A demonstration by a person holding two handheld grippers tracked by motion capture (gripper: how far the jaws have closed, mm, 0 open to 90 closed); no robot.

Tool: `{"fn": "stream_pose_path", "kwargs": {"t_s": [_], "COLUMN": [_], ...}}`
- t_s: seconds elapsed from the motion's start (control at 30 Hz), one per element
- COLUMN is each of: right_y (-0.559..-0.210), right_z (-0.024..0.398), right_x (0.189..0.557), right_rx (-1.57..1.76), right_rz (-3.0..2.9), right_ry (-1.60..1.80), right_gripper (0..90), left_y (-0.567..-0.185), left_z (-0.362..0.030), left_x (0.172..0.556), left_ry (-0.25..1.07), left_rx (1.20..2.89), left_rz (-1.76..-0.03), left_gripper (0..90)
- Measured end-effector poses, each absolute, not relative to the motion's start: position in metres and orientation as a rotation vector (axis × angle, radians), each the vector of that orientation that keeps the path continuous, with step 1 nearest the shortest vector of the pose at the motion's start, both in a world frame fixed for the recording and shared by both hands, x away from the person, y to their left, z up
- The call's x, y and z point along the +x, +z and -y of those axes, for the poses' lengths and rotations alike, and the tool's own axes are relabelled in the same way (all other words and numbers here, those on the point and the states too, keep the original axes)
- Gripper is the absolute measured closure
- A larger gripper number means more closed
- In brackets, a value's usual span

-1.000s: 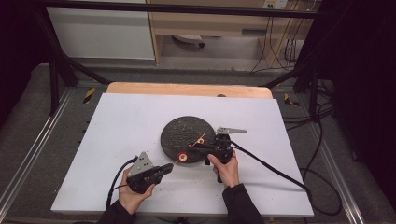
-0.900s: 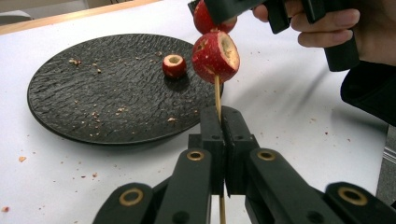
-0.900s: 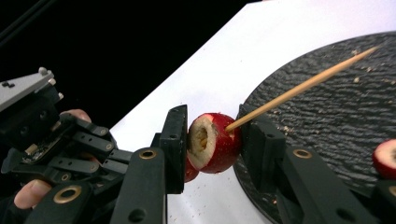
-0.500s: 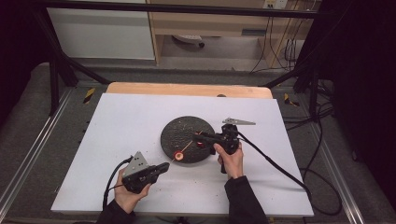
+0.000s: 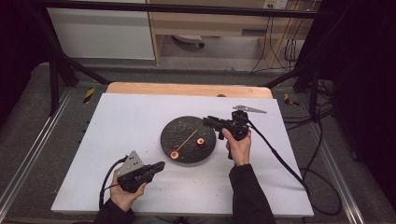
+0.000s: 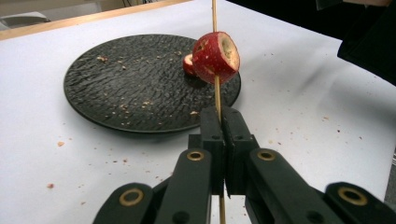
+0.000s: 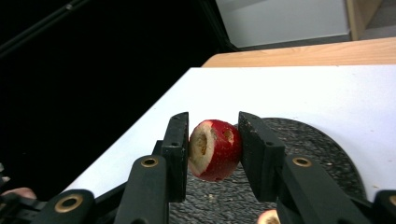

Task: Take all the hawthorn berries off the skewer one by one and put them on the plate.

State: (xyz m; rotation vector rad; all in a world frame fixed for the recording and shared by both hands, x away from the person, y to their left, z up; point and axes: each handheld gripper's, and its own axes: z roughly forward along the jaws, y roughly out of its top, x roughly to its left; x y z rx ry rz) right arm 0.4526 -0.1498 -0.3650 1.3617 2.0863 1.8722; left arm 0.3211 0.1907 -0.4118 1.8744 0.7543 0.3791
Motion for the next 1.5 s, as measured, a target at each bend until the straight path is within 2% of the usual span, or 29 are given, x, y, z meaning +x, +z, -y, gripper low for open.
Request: {"fn": "stream_pose_path", "kwargs": {"t_s": [0.53,0.77,1.03,1.23,1.4,1.5], "right_y": [-0.443,-0.45,-0.439,-0.41,-0.395,-0.393], "right_z": [0.096,0.09,0.093,0.106,0.11,0.109], "right_x": [0.45,0.447,0.443,0.434,0.423,0.415], "right_rx": [1.419,1.399,1.341,1.269,1.232,1.209], "right_rz": [-2.339,-2.396,-2.394,-2.333,-2.304,-2.309], "right_ry": [1.631,1.553,1.557,1.633,1.707,1.741], "right_gripper": [65.1,64.4,56.8,41.5,23.6,18.9], "left_y": [-0.409,-0.41,-0.41,-0.41,-0.411,-0.411], "left_z": [-0.202,-0.201,-0.199,-0.198,-0.194,-0.191], "left_x": [0.328,0.329,0.328,0.328,0.328,0.328], "left_ry": [0.401,0.397,0.396,0.396,0.397,0.397], "left_rx": [1.843,1.85,1.854,1.856,1.864,1.865], "left_rz": [-0.811,-0.809,-0.807,-0.803,-0.799,-0.796], "left_gripper": [88.4,88.4,88.4,88.4,88.4,88.4]}}
